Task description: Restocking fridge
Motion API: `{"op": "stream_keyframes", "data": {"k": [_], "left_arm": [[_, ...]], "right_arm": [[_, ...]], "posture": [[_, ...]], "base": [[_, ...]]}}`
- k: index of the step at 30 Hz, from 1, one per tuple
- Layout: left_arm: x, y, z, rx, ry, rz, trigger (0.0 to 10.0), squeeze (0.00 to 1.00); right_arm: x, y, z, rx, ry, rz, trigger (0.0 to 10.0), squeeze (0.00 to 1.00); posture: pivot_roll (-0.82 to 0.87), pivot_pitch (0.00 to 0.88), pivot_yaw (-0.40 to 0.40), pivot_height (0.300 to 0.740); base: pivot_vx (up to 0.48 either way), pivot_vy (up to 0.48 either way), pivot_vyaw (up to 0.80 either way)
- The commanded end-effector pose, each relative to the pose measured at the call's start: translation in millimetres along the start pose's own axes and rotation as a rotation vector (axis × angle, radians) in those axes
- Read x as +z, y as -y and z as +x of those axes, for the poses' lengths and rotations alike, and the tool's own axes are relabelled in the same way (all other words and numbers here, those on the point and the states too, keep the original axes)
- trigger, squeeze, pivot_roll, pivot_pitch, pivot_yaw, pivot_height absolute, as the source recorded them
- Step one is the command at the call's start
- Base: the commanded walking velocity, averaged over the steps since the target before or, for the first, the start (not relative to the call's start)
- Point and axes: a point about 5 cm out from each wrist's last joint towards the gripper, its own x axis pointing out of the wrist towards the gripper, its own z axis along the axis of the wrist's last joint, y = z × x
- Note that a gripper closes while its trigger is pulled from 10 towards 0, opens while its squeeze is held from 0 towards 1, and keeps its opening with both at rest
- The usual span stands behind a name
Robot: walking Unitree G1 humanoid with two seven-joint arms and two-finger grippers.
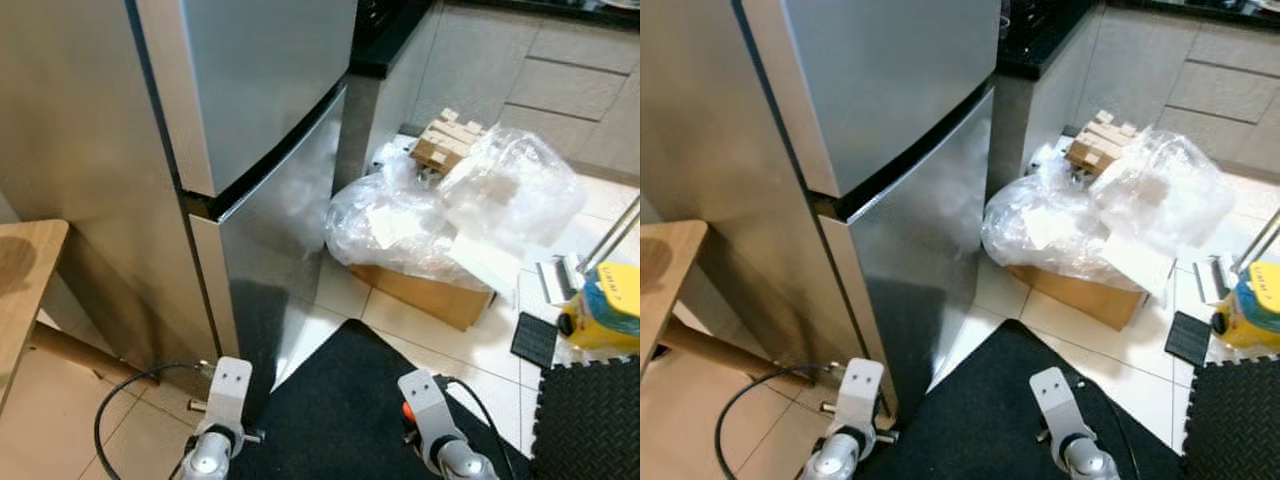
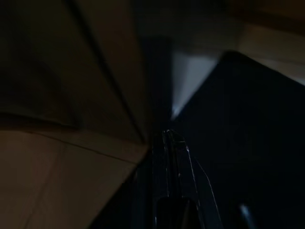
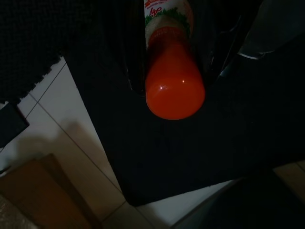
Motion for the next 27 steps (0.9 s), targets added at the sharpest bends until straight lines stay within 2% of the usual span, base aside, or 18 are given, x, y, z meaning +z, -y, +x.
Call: {"op": "stream_keyframes", "data": {"k": [1,4,6,7,9,10,11,15,18,21,22,23,25,27], "left_arm": [[10.5,-23.0,3.2,0.098,0.057,-0.013,10.0,0.00],[13.3,-26.7,4.1,0.112,0.069,-0.016,10.0,0.00],[21.1,-37.3,6.9,0.146,0.095,-0.025,10.0,0.00],[21.1,-37.3,6.9,0.146,0.095,-0.025,10.0,0.00],[34.6,-54.1,11.7,0.171,0.130,-0.027,10.0,0.00],[34.6,-54.1,11.7,0.171,0.130,-0.027,10.0,0.00],[41.1,-60.6,13.9,0.170,0.144,-0.014,10.0,0.00],[65.5,-75.4,25.1,0.141,0.138,0.176,10.0,0.00],[75.6,-80.9,28.7,0.153,0.139,0.224,10.0,0.00],[100.2,-92.3,35.3,0.200,0.165,0.188,10.0,0.00],[100.2,-92.3,35.3,0.200,0.165,0.188,10.0,0.00],[113.9,-95.4,39.3,0.202,0.172,0.153,10.0,0.00],[118.8,-95.8,40.8,0.197,0.174,0.135,10.0,0.00],[135.5,-96.5,45.7,0.177,0.171,0.103,9.8,0.00]], "right_arm": [[5.1,-0.8,1.6,0.008,0.018,-0.008,10.0,0.00],[6.6,-1.0,2.1,0.008,0.023,-0.007,10.0,0.00],[9.4,-2.5,2.9,0.012,0.033,-0.006,10.0,0.00],[9.4,-2.5,2.9,0.012,0.033,-0.006,10.0,0.00],[11.1,-5.9,3.5,0.018,0.041,-0.006,10.0,0.00],[11.1,-5.9,3.5,0.018,0.041,-0.006,10.0,0.00],[11.2,-7.5,3.6,0.021,0.043,-0.007,10.0,0.00],[8.7,-12.3,2.9,0.028,0.039,-0.003,10.0,0.00],[7.8,-12.6,2.6,0.025,0.037,0.002,10.0,0.00],[6.1,-11.5,1.8,0.020,0.037,0.008,10.0,0.00],[6.1,-11.5,1.8,0.020,0.037,0.008,10.0,0.00],[4.7,-10.1,1.2,0.016,0.034,0.009,10.0,0.00],[4.2,-9.4,1.0,0.015,0.033,0.010,10.0,0.00],[2.5,-7.2,0.3,0.009,0.028,0.010,10.0,0.00]], "posture": [[-0.12,0.034,-0.070,0.740],[-0.12,0.034,-0.070,0.740],[-0.13,0.033,-0.066,0.740],[-0.13,0.033,-0.066,0.740],[-0.12,0.035,-0.060,0.740],[-0.12,0.035,-0.060,0.740],[-0.12,0.037,-0.059,0.740],[-0.12,0.046,-0.049,0.740],[-0.12,0.045,-0.047,0.740],[-0.13,0.058,-0.047,0.740],[-0.13,0.058,-0.047,0.740],[-0.13,0.067,-0.049,0.740],[-0.13,0.070,-0.050,0.740],[-0.12,0.074,-0.052,0.740]], "base": [[0.000,0.000,0.00],[0.000,0.000,0.00],[0.000,0.000,0.00],[0.000,0.000,0.00],[0.000,0.000,0.00],[0.000,0.000,0.00],[0.000,0.000,0.00],[0.000,0.000,0.00],[0.000,0.000,0.00],[0.000,0.000,0.00],[0.000,0.000,0.00],[0.000,0.000,0.00],[0.000,0.000,0.00],[0.000,0.000,0.00]]}}
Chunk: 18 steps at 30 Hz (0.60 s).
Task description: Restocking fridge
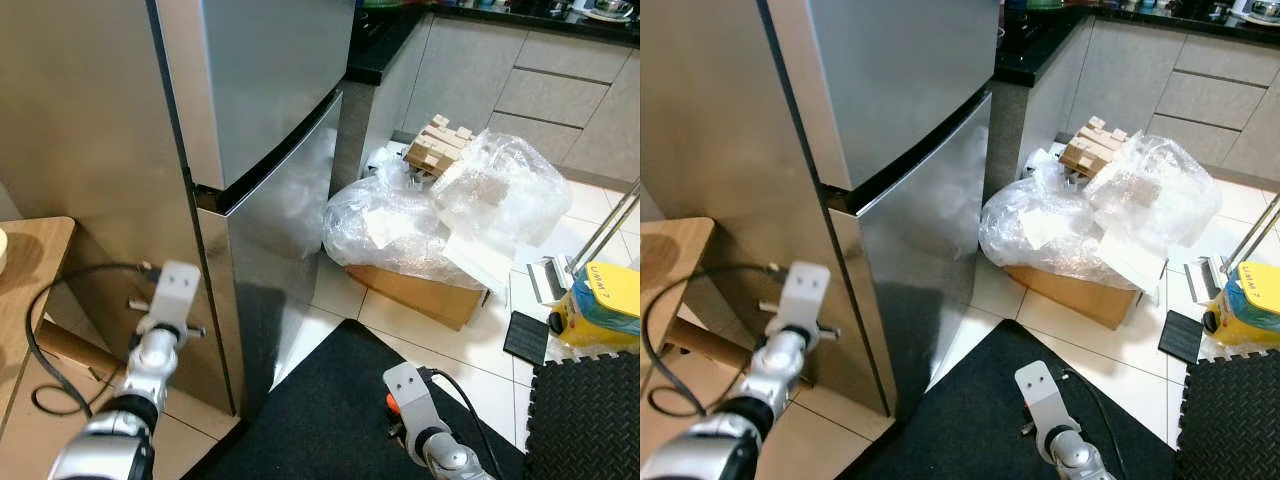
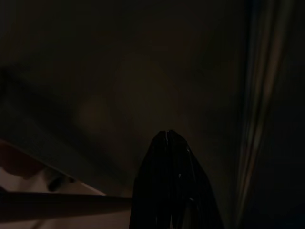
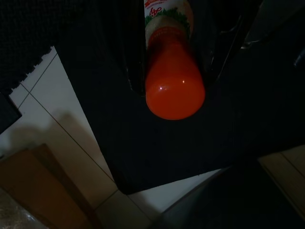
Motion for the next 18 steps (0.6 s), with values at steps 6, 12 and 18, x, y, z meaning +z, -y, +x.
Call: {"op": "stream_keyframes", "data": {"k": [6,12,18], "left_arm": [[12.0,-12.2,8.6,0.000,-0.050,-0.051,0.0,0.00],[18.7,-14.4,12.1,0.008,-0.065,-0.141,0.0,0.00],[30.0,3.6,15.1,-0.095,-0.035,-0.162,10.0,0.00]], "right_arm": [[-4.7,4.2,-2.3,-0.019,-0.006,0.006,10.0,0.00],[-4.3,6.5,-2.3,-0.027,-0.006,0.009,10.0,0.00],[-3.5,7.9,-2.1,-0.028,-0.005,0.008,10.0,0.00]], "posture": [[-0.13,0.075,-0.051,0.740],[-0.14,0.076,-0.048,0.740],[-0.13,0.079,-0.054,0.740]], "base": [[0.000,0.000,0.00],[0.000,0.000,0.00],[0.000,0.000,0.00]]}}
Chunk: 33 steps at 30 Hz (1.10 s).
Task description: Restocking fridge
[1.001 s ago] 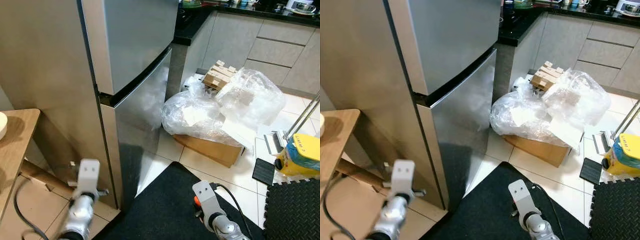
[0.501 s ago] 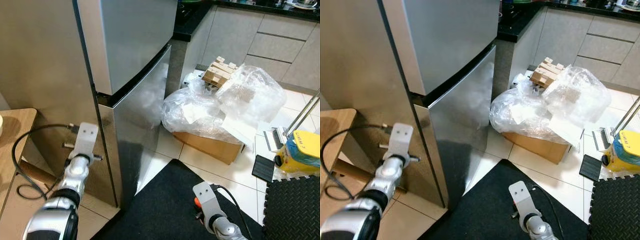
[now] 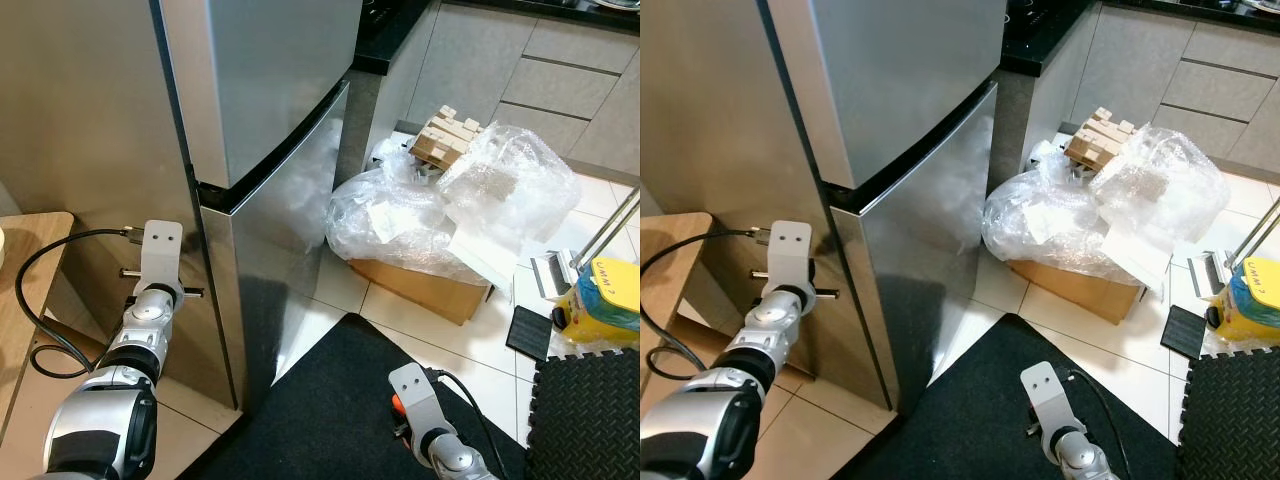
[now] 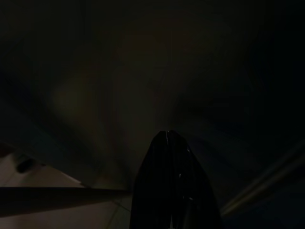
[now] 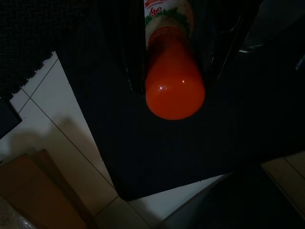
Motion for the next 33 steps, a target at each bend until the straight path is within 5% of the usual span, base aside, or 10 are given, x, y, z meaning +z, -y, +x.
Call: {"op": "stream_keyframes", "data": {"k": [1,16,33], "left_arm": [[4.8,11.3,2.3,-0.047,0.002,-0.012,10.0,0.00],[16.4,66.9,2.6,-0.367,0.014,-0.019,10.0,0.00],[22.4,90.6,0.6,-0.461,0.028,-0.002,10.0,0.00]], "right_arm": [[-2.2,3.4,-1.2,-0.015,-0.002,0.007,10.0,0.00],[-3.2,4.5,-1.8,-0.026,-0.002,0.014,10.0,0.00],[-3.7,1.9,-1.9,-0.026,-0.001,0.017,10.0,0.00]], "posture": [[-0.13,0.079,-0.054,0.740],[-0.14,0.079,-0.041,0.740],[-0.14,0.081,-0.036,0.740]], "base": [[0.000,0.000,0.00],[0.000,0.000,0.00],[0.000,0.000,0.00]]}}
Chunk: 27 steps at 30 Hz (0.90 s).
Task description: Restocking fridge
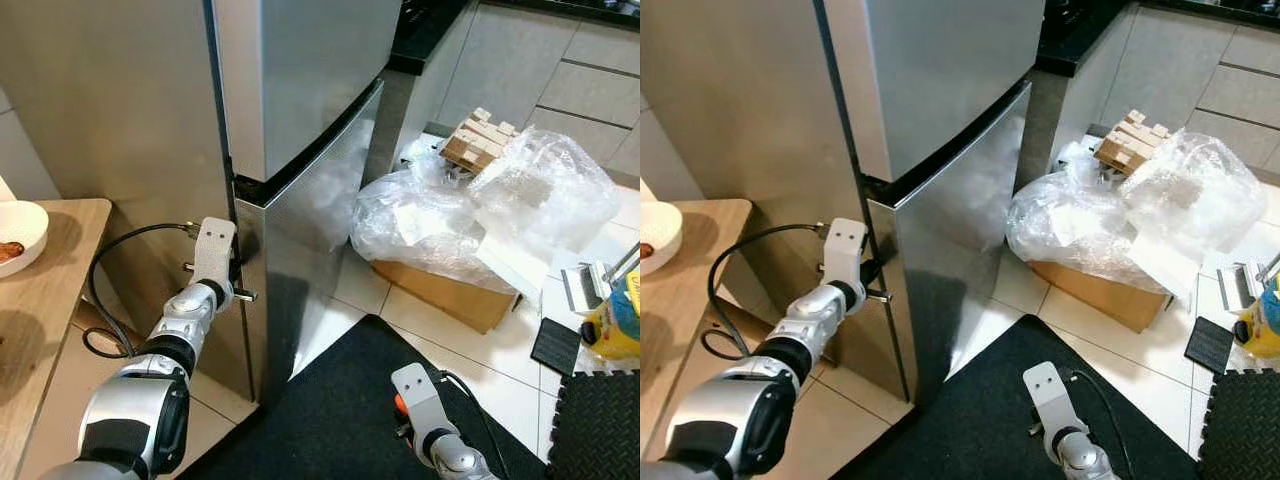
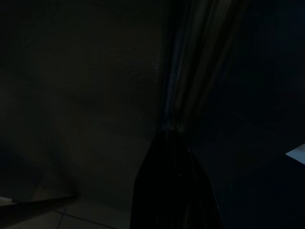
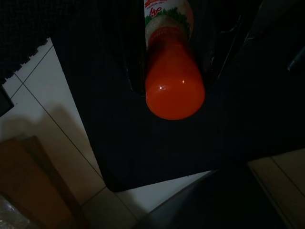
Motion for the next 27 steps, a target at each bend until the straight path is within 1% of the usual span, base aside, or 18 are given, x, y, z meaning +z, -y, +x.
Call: {"op": "stream_keyframes", "data": {"k": [1,4,6,11,14,19,22,27], "left_arm": [[10.1,20.6,7.1,-0.081,0.025,0.041,10.0,0.00],[12.3,19.1,7.7,-0.049,0.028,0.064,10.0,0.00],[15.2,21.4,9.1,-0.052,0.030,0.070,10.0,0.00],[20.5,26.9,11.2,-0.081,0.041,0.079,10.0,0.00],[23.4,33.4,12.5,-0.123,0.052,0.089,10.0,0.00],[23.0,37.8,13.2,-0.142,0.051,0.098,10.0,0.00],[21.8,46.5,14.7,-0.172,0.044,0.108,10.0,0.00],[21.7,51.1,15.3,-0.191,0.045,0.117,10.0,0.00]], "right_arm": [[-2.5,0.2,-1.2,-0.010,-0.002,0.013,10.0,0.00],[-2.4,0.0,-1.1,-0.012,-0.002,0.013,10.0,0.00],[-2.8,-0.3,-1.3,-0.012,-0.002,0.014,10.0,0.00],[-3.6,-0.5,-1.7,-0.016,-0.002,0.017,10.0,0.00],[-4.6,-0.1,-2.2,-0.023,-0.003,0.024,10.0,0.00],[-5.2,0.1,-2.5,-0.025,-0.003,0.027,10.0,0.00],[-6.1,0.7,-3.1,-0.029,-0.002,0.031,10.0,0.00],[-6.8,0.7,-3.4,-0.031,-0.002,0.033,10.0,0.00]], "posture": [[-0.14,0.081,-0.036,0.740],[-0.14,0.084,-0.034,0.740],[-0.14,0.085,-0.031,0.740],[-0.14,0.084,-0.024,0.740],[-0.15,0.083,-0.016,0.740],[-0.15,0.083,-0.013,0.740],[-0.16,0.083,-0.007,0.740],[-0.16,0.083,-0.006,0.740]], "base": [[0.000,0.000,0.00],[0.000,0.000,0.00],[0.000,0.000,0.00],[0.000,0.000,0.00],[0.000,0.000,0.00],[0.000,0.000,0.00],[0.000,0.000,0.00],[0.000,0.000,0.00]]}}
